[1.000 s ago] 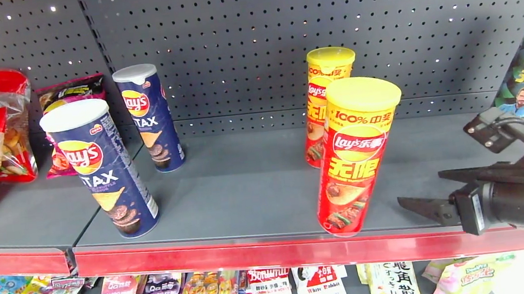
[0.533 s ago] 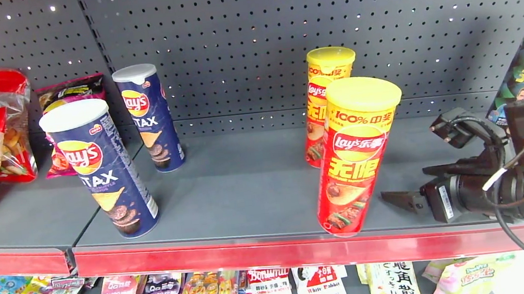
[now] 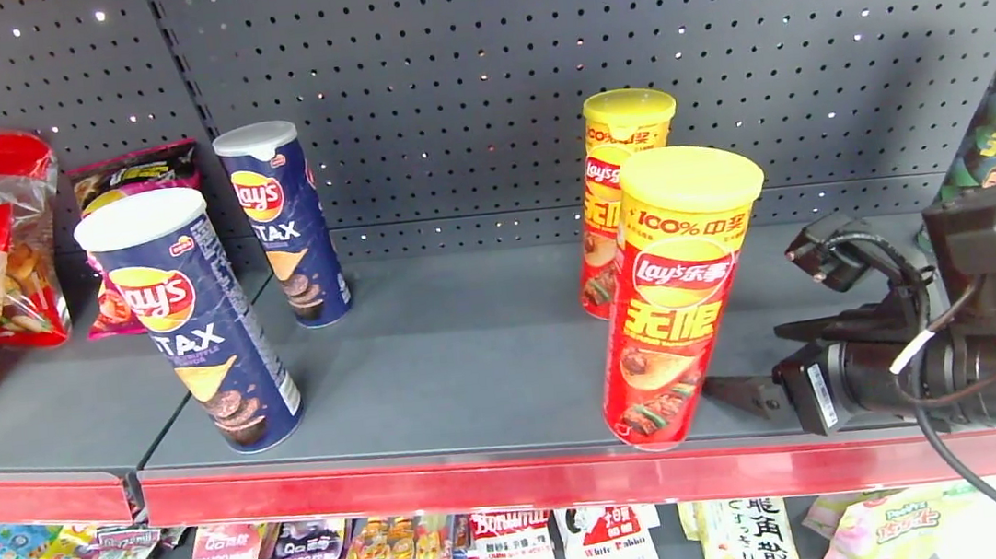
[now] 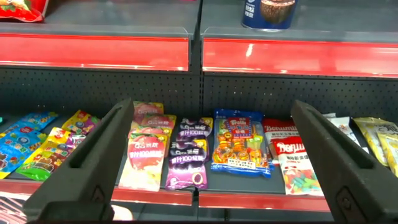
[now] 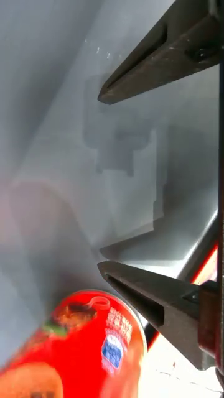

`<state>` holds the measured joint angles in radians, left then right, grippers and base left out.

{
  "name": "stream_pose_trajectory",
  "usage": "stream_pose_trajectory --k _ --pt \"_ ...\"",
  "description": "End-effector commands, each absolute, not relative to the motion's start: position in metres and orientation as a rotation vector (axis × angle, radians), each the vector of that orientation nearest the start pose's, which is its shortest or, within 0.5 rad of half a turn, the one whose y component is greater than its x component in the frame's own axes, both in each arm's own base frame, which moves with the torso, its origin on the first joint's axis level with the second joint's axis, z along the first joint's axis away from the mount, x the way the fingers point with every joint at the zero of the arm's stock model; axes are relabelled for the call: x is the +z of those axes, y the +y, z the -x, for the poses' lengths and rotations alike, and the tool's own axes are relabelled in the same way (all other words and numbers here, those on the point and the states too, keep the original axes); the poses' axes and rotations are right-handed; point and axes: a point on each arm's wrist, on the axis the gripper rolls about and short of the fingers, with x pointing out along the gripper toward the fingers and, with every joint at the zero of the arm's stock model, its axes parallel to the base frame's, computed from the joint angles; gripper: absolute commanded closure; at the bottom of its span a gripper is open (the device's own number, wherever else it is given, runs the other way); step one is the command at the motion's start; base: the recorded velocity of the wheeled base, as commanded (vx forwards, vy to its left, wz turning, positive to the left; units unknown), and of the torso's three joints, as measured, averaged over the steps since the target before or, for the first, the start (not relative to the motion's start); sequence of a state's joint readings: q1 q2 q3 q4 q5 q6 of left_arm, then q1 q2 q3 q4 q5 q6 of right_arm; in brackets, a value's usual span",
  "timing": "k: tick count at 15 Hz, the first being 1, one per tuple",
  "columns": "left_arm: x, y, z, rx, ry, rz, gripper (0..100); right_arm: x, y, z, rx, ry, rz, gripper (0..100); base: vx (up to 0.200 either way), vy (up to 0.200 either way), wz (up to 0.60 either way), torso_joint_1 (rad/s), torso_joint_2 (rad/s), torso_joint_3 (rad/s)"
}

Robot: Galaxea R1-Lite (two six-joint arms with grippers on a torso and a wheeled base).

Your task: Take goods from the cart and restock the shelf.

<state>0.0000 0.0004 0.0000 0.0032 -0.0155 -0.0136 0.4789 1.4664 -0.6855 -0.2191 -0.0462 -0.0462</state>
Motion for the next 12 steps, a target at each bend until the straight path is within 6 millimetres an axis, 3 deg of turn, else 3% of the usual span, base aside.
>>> stream_pose_trajectory --k 1,12 --pt "0.075 0.0 0.023 -0.015 0.003 0.014 0 0.173 0.109 -0.207 0.441 0.541 0.195 0 0.0 0.0 0.0 0.0 0.0 0.0" --pt "0.075 0.0 0.023 -0.015 0.003 0.014 0 0.171 0.126 -0.206 0.485 0.545 0.222 0 0.0 0.0 0.0 0.0 0.0 0.0"
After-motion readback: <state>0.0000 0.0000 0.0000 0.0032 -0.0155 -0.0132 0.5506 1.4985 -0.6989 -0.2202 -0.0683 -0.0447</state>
